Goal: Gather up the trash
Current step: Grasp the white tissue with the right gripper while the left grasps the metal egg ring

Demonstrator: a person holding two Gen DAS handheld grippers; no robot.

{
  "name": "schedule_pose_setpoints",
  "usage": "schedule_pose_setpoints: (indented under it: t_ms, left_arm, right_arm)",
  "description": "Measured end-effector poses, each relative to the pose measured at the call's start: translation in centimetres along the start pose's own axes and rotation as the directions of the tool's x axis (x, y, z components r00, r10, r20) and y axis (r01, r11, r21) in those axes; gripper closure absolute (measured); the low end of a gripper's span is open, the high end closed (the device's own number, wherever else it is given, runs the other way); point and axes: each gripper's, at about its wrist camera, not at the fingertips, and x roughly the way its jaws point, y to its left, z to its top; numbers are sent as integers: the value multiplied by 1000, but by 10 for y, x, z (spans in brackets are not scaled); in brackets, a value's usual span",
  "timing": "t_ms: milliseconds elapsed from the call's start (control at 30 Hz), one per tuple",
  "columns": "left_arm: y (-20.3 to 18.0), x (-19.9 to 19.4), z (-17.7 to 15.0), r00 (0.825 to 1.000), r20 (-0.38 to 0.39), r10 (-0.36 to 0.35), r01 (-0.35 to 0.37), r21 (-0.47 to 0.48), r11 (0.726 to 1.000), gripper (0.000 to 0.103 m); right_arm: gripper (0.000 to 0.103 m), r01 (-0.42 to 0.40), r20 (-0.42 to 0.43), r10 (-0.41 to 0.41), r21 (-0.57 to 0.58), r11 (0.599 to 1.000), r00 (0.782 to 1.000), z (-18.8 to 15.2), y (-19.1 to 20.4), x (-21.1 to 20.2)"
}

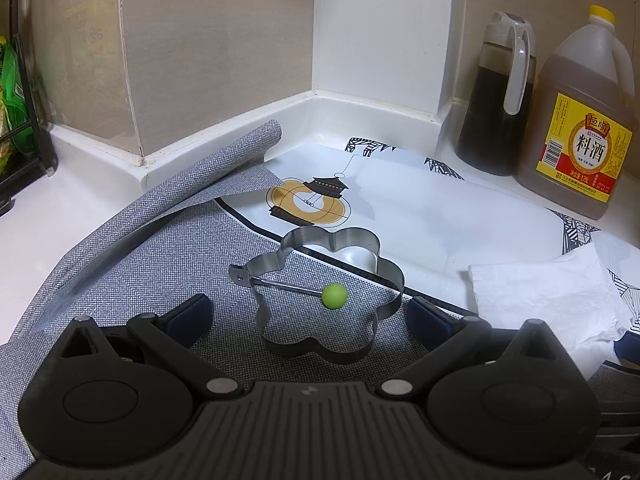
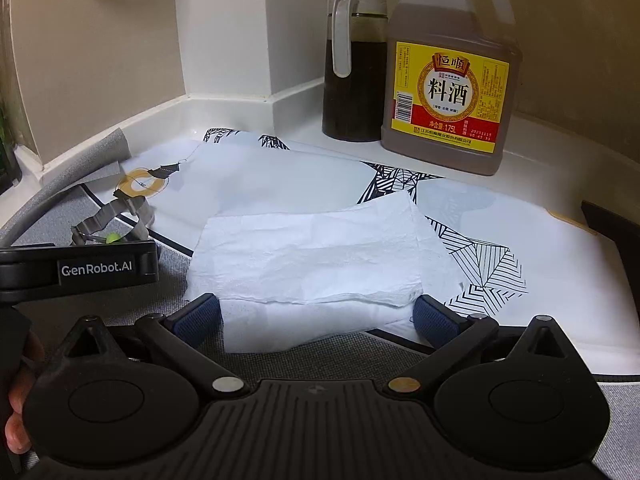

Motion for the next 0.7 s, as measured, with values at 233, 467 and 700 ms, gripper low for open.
schedule_pose_setpoints:
  t_ms: [233,467,700]
  left_arm:
    - [0,-1,0,1000,0,1,-1,0,1000,0]
    - [0,-1,0,1000,0,1,-1,0,1000,0]
    - [1,1,1,1000,0,0,0,-1,1000,0]
  right_arm:
    - [0,9,-5,-9,-13,1000,1000,1,2,1]
    - [0,14,-6,-14,-18,1000,1000,1,3,1]
    - [0,14,-6,-14,-19,1000,1000,2,3,1]
